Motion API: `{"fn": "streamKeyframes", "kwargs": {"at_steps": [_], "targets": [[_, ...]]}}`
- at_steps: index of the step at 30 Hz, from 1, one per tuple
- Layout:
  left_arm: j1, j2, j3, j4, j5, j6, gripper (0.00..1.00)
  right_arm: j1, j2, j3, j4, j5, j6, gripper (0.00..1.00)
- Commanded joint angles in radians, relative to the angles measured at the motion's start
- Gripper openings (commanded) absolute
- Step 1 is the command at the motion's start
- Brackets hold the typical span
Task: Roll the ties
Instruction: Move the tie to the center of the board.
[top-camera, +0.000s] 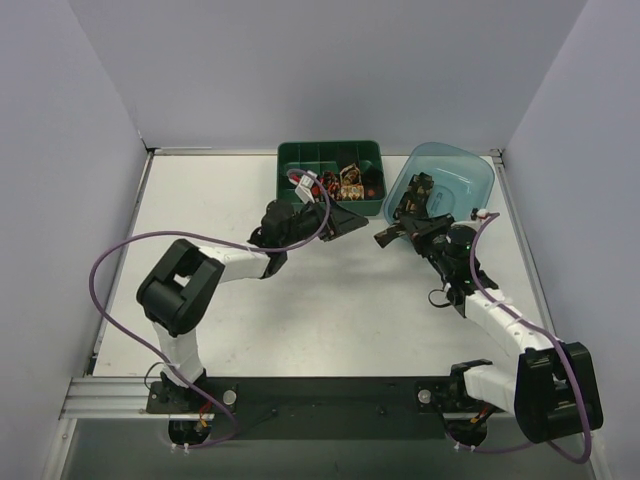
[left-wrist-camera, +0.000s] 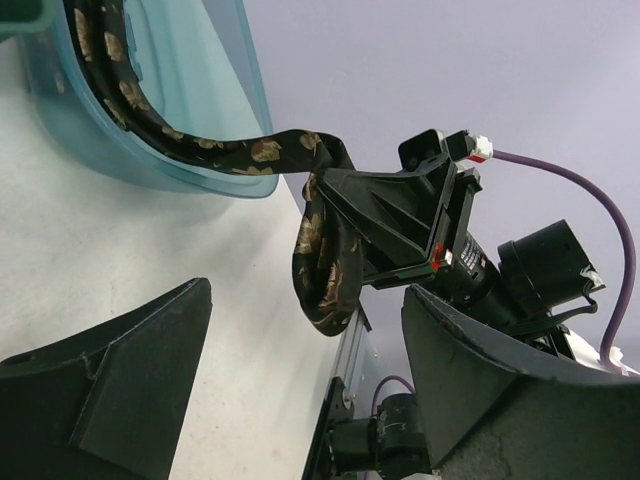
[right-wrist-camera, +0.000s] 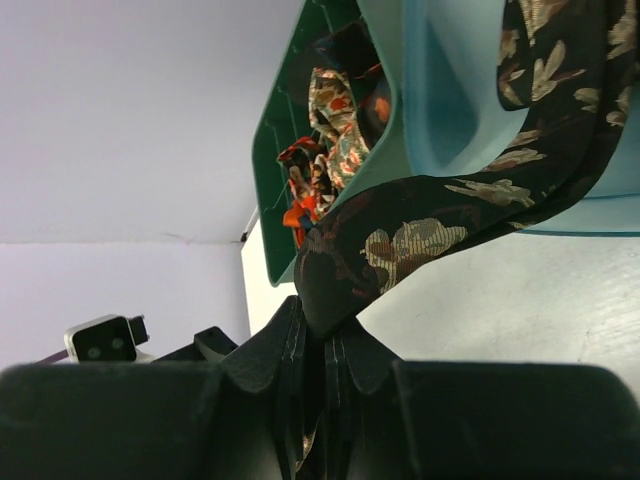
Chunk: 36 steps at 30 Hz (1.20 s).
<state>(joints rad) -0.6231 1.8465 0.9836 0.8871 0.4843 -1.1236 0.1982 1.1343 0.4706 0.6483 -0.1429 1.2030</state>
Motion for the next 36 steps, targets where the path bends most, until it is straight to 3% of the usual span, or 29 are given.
{"fn": "streamKeyframes", "kwargs": {"at_steps": [1,6,12,25,30,36], "targets": [[-0.036,0.031,0.082,0.041,0.020,-0.035,0.86,0.004,-0.047,0.010,-0.019,0.074,-0.008,0.00],[-0.052,0.066,0.138,-0.011,0.028,-0.033,0.84,0.006,-0.056,0.014,-0.030,0.077,-0.011,0.00],[-0.061,0.134,0.181,0.015,0.074,-0.085,0.72,0.006,-0.059,0.017,-0.041,0.072,-0.020,0.00],[-0.098,0.191,0.245,0.012,0.125,-0.099,0.69,0.001,-0.059,0.030,-0.055,0.074,-0.020,0.00],[-0.104,0.209,0.239,0.046,0.146,-0.123,0.62,0.001,-0.048,0.040,-0.067,0.063,-0.031,0.00],[-0.104,0.200,0.256,-0.020,0.171,-0.085,0.63,-0.005,-0.054,0.054,-0.093,0.066,-0.069,0.00]]}}
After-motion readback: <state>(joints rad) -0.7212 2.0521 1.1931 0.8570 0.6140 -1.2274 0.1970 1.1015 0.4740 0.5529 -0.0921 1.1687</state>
